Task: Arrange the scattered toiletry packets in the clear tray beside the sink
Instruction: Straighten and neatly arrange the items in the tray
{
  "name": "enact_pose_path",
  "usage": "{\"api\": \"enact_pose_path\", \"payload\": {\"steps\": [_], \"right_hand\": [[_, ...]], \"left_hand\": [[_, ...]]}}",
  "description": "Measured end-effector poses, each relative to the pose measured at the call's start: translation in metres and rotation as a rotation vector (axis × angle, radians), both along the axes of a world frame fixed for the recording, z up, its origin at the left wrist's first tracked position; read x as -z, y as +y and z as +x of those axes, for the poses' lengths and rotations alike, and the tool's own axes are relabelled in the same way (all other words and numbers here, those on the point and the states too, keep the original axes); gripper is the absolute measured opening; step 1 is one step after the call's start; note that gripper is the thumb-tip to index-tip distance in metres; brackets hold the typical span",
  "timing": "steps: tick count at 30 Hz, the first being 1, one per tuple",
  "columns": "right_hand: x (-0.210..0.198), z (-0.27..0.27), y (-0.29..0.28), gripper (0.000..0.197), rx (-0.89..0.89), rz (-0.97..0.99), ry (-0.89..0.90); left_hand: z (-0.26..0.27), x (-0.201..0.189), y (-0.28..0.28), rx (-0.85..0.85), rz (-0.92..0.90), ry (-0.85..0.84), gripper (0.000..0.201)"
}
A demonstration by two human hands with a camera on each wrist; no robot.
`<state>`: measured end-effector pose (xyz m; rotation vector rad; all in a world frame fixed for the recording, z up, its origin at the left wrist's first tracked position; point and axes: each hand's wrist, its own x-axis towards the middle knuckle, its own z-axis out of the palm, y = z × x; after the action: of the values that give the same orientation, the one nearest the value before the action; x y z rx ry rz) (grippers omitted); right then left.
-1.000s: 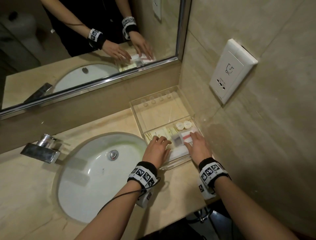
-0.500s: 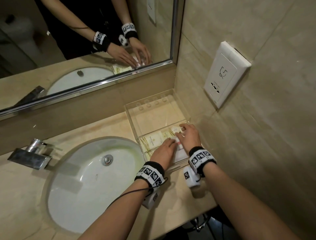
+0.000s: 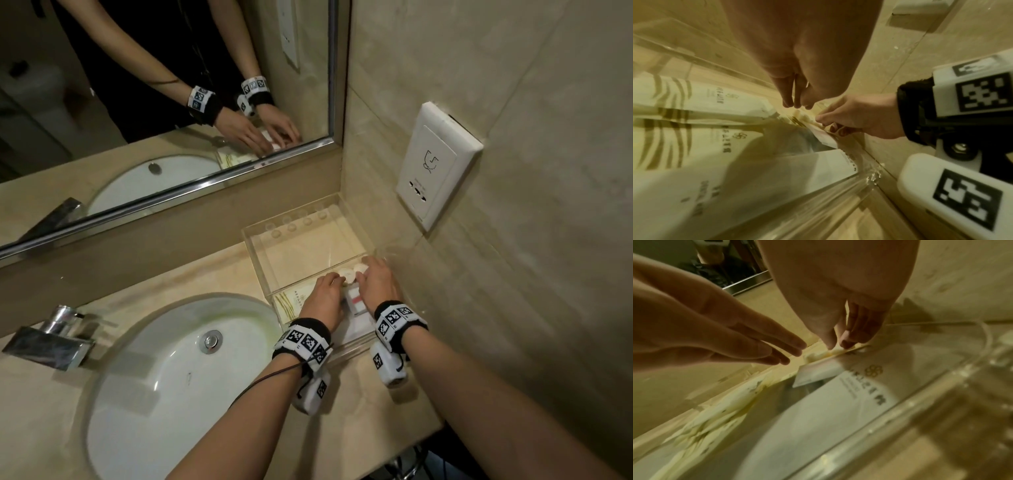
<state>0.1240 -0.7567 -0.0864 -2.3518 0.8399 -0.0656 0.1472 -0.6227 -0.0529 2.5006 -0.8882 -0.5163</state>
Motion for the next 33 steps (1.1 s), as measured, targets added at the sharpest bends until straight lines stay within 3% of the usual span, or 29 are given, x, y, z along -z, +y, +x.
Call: {"api": "enact_pose_path", "payload": {"steps": [5, 13, 22, 26, 28, 33], "right_hand": [[-0.004, 0.001, -0.009, 0.035, -0.039, 0.005, 0.083], [-0.010, -0.002, -0.013, 0.037, -0.142, -0.155, 0.149], [-0.009, -0.006, -0.010, 0.035, -0.139, -0.175, 0.096], [-0.011, -0.006, -0.010, 0.035, -0.160, -0.184, 0.101], [-0.012, -0.006, -0.009, 0.036, -0.189, -0.201, 0.108], [-0.012, -0.005, -0.012, 0.033, -0.223, -0.255, 0.125]], "left_hand": [[-0.002, 0.000, -0.011, -0.010, 0.098, 0.091, 0.062], [-0.005, -0.005, -0.016, -0.018, 0.213, 0.039, 0.059], [-0.008, -0.002, -0.017, -0.015, 0.188, -0.010, 0.055], [-0.003, -0.004, -0.013, 0.045, 0.151, -0.070, 0.028], [-0.002, -0.004, -0.012, 0.074, 0.109, -0.127, 0.033], [-0.005, -0.001, -0.014, 0.028, 0.084, -0.081, 0.033]]}}
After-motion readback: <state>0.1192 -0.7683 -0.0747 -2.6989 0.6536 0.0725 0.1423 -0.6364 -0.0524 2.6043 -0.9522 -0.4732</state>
